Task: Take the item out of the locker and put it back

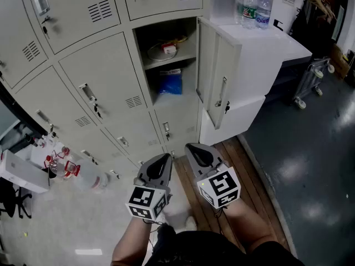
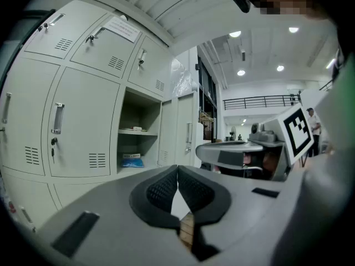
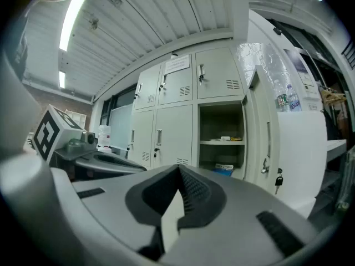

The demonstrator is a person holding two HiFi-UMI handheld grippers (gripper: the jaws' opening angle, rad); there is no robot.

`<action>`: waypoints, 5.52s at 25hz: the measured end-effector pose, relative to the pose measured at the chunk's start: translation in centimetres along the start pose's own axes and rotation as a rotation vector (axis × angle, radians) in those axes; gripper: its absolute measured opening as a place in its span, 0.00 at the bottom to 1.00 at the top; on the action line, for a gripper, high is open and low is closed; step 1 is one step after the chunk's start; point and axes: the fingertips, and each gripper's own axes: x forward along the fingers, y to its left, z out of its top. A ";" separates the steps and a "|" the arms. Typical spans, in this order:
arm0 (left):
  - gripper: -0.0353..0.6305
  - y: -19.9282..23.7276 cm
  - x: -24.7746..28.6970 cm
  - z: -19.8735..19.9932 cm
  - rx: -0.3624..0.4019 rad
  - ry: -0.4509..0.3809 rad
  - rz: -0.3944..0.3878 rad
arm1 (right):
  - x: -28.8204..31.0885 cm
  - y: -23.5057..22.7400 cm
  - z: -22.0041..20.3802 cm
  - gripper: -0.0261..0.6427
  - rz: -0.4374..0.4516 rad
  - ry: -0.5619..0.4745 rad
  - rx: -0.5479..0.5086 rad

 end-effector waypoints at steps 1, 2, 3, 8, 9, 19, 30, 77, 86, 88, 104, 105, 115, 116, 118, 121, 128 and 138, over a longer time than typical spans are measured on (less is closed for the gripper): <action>0.06 0.1 0.0 0.0 -0.001 0.000 0.001 | 0.1 0.1 0.1 0.04 0.003 -0.001 0.000; 0.06 0.2 -0.1 0.1 -0.001 -0.001 0.001 | 0.1 0.2 0.1 0.04 0.005 -0.002 0.002; 0.06 0.3 -0.1 0.1 -0.002 -0.001 0.002 | 0.2 0.3 0.2 0.04 0.008 -0.004 0.005; 0.06 0.9 -0.3 0.1 0.002 -0.001 0.002 | 0.8 0.4 0.1 0.04 0.013 -0.007 0.028; 0.06 1.0 -0.4 0.1 0.003 0.000 0.001 | 1.0 0.5 0.1 0.04 0.013 -0.006 0.029; 0.06 4.4 -0.9 0.3 -0.002 0.004 0.001 | 4.1 2.0 0.5 0.04 0.014 0.010 0.011; 0.06 9.6 -1.0 0.1 -0.026 0.004 -0.042 | 9.0 3.8 0.5 0.04 -0.020 0.050 -0.011; 0.06 18.9 0.9 0.9 0.003 -0.014 -0.259 | 19.9 1.4 2.5 0.12 -0.240 0.100 -0.099; 0.06 18.9 5.8 0.3 -0.022 0.020 -0.226 | 22.7 -4.4 0.4 0.20 -0.206 0.155 -0.152; 0.06 19.1 6.9 0.1 -0.029 0.028 -0.218 | 23.5 -5.7 -0.2 0.21 -0.199 0.168 -0.162; 0.06 19.4 14.6 -2.1 -0.049 0.086 -0.185 | 30.4 -13.4 -7.2 0.27 -0.143 0.322 -0.261; 0.06 19.5 15.0 -2.2 -0.047 0.089 -0.181 | 30.7 -13.7 -7.6 0.28 -0.142 0.333 -0.273; 0.06 21.1 17.2 -3.5 -0.072 0.115 -0.142 | 34.7 -16.1 -11.5 0.31 -0.116 0.434 -0.365; 0.06 21.4 17.3 -3.6 -0.075 0.117 -0.137 | 35.0 -16.3 -11.8 0.32 -0.112 0.442 -0.375; 0.06 21.7 17.4 -3.7 -0.079 0.119 -0.128 | 35.6 -16.6 -12.3 0.34 -0.104 0.458 -0.397; 0.06 22.1 17.6 -3.7 -0.087 0.117 -0.119 | 36.3 -17.0 -12.9 0.36 -0.095 0.479 -0.408; 0.06 22.5 18.0 -3.8 -0.102 0.114 -0.109 | 37.7 -17.9 -13.5 0.38 -0.086 0.498 -0.400; 0.06 22.8 17.7 -3.9 -0.104 0.117 -0.102 | 38.4 -18.6 -14.6 0.09 -0.129 0.555 -0.353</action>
